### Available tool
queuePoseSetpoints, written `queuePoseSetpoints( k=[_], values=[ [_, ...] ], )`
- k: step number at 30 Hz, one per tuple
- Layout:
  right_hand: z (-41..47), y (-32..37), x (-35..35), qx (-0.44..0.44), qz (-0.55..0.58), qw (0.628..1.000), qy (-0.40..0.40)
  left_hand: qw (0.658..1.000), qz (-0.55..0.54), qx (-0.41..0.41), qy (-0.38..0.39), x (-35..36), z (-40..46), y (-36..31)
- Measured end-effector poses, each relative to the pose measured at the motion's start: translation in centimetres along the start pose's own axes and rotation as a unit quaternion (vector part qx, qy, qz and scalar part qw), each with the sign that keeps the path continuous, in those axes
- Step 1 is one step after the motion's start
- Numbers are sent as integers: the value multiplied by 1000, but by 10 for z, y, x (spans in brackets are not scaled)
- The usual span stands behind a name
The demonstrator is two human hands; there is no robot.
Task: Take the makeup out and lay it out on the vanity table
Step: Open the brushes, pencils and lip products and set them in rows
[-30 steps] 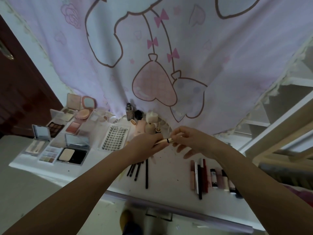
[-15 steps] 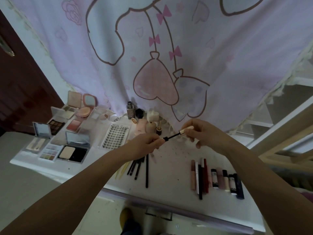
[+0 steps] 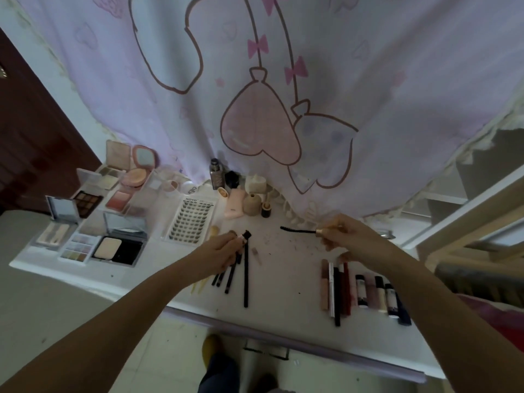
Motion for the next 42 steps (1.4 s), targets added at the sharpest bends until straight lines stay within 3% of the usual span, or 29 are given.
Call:
queuePoseSetpoints(
  k=[7, 11, 13, 15, 18, 25, 37, 42],
  values=[
    [17, -104, 43, 153, 205, 962, -94, 978, -138, -148, 47, 86, 44, 8],
    [22, -127, 64, 150, 235, 949, -145, 984, 102, -135, -56, 100, 71, 8],
    [28, -128, 71, 137, 202, 955, -168, 955, 255, -114, -102, 96, 75, 8],
    [35, -128, 80, 129, 117, 970, -172, 903, 406, -86, -112, 92, 78, 9],
    [48, -126, 95, 113, -94, 979, -143, 860, 496, -64, -98, 88, 85, 19],
    [68, -120, 122, 139, -305, 936, -109, 836, 538, -36, -95, 65, 93, 34],
    [73, -113, 125, 124, -343, 929, -64, 831, 543, -5, -118, 57, 88, 33],
    [60, -93, 53, 70, -354, 923, -130, 843, 507, 75, -160, 85, 89, -5]
  ],
)
Point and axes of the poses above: each hand's wrist, its own z-axis towards the middle knuckle, its own x-axis out of the palm, y = z × x, the point moved 4 cm from there along z, towards the middle knuckle, and after that the axes turned 14 degrees about z, right-handed, at the moved point
